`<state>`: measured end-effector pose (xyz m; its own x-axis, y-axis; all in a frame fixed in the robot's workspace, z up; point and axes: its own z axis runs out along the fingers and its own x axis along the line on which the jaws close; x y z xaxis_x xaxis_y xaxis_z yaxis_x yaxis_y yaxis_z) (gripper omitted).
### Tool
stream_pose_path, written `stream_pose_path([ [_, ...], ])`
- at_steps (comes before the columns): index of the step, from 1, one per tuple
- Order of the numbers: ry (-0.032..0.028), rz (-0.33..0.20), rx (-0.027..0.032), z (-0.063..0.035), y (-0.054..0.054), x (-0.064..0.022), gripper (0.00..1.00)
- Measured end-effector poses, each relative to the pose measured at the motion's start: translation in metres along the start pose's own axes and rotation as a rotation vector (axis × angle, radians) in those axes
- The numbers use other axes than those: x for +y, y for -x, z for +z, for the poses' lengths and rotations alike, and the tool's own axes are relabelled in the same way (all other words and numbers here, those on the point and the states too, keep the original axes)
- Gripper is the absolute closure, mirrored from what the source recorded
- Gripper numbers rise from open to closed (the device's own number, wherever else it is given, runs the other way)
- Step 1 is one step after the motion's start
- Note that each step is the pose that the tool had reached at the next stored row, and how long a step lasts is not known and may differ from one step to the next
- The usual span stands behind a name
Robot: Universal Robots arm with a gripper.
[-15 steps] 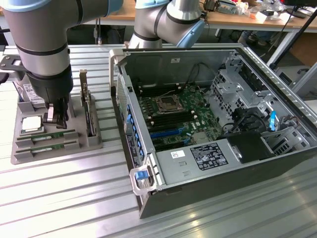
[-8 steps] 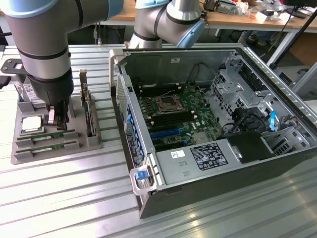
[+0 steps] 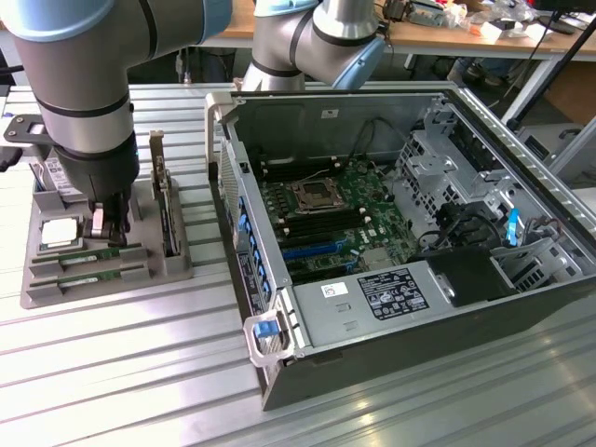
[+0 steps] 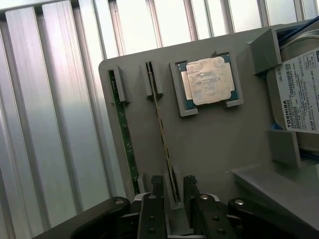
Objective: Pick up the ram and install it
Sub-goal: 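Pick up the ram and move it above insertion slot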
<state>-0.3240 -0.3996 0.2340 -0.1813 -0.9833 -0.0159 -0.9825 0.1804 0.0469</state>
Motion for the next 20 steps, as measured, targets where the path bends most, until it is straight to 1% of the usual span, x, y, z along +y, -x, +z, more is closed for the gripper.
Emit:
stream_pose_path([
  [1, 0.0005, -0.026, 0.0014, -0.0001, 0.0, 0.0001, 0.7],
  [2, 0.0014, -0.08, 0.0039, -0.0001, 0.0, 0.0004, 0.7],
  [4, 0.0019, -0.122, 0.0057, 0.0001, 0.0, 0.0009, 0.7],
  [5, 0.0019, -0.129, 0.006, 0.0003, -0.001, 0.0029, 0.7],
  [6, 0.0021, -0.133, 0.0063, 0.0006, -0.002, 0.0109, 0.7],
  [8, 0.0023, -0.137, 0.0066, 0.0009, -0.004, 0.0149, 0.7],
  [10, 0.0024, -0.148, 0.007, 0.002, -0.009, 0.0211, 0.7],
  [14, 0.0026, -0.158, 0.0076, 0.0031, -0.018, 0.0238, 0.7],
  [20, 0.0029, -0.177, 0.0094, 0.0053, -0.027, 0.0272, 0.7],
])
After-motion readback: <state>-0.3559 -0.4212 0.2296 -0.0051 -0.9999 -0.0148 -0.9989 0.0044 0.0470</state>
